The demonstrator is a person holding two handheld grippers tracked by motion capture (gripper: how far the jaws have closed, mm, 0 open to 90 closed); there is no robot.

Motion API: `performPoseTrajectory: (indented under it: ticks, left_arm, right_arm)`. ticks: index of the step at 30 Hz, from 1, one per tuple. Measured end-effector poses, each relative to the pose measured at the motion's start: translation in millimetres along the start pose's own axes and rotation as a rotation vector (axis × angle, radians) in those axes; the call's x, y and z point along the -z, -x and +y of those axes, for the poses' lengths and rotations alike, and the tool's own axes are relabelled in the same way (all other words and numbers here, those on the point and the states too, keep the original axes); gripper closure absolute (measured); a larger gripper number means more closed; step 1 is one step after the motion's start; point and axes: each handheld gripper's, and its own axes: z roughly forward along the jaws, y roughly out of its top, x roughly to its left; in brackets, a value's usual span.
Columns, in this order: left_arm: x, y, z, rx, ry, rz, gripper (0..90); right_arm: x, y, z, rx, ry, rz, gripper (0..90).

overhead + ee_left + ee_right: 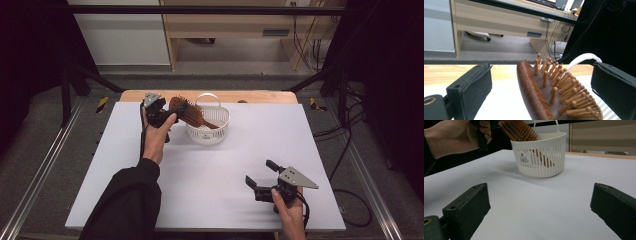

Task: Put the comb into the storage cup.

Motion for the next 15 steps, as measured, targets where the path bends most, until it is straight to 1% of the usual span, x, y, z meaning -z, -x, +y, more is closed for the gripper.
performPoseTrajectory:
  ticks: [15]
  left_arm:
    - [0.6,1.0,0.7,-0.007,0.006,-0.001,3.2]
  right_arm:
    - [0.3,0.5,0.2,0.001,0.003,-0.003,2.5]
